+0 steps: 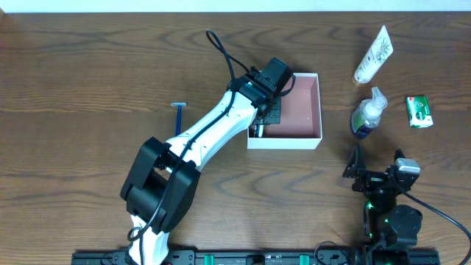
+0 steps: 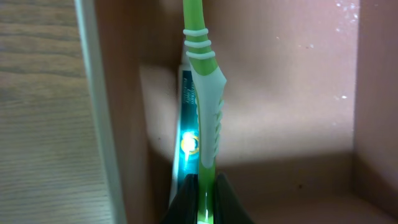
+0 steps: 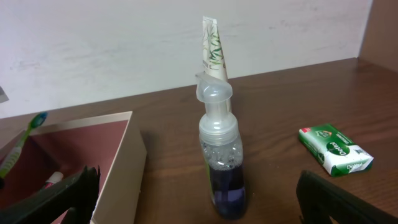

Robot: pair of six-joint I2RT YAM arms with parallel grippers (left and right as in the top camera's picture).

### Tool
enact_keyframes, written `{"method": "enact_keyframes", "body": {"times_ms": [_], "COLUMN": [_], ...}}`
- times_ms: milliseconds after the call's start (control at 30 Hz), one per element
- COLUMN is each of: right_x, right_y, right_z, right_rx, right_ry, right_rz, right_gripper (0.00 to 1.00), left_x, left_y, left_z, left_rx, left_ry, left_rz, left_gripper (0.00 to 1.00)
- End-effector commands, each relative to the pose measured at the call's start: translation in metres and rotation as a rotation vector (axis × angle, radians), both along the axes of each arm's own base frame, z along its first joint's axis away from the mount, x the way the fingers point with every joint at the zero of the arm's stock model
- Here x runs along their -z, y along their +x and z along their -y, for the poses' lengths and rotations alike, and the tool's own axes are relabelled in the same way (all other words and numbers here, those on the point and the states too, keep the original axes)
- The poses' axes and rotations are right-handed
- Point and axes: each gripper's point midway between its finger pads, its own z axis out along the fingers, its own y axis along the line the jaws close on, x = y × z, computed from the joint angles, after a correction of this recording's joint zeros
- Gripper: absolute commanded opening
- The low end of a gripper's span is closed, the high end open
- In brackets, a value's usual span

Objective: Pack container
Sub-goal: 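Carry the toothbrush into the box and release it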

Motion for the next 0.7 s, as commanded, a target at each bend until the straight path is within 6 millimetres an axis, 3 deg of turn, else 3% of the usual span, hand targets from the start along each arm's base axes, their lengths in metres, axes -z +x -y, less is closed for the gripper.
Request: {"method": "enact_keyframes", "body": {"times_ms": [0, 667], "right_x": [0.0011, 0.0011], "right_y": [-0.0002, -0.0002], "right_z": [0.0018, 0.0018], "right_rx": [0.005, 0.005], "right_ry": [-0.014, -0.014], "right_rz": [-0.002, -0.002], "right_gripper": [0.99, 0.99], "left_x": [0.0080, 0.0133], "left_y": [0.0017, 0.0028], "left_z": [-0.0105, -0.0097], "left_rx": [0.002, 0.022], "left_ry": [0.058, 0.059], "left_rz": [0.006, 0.017], "left_gripper": [0.06, 0.06]}}
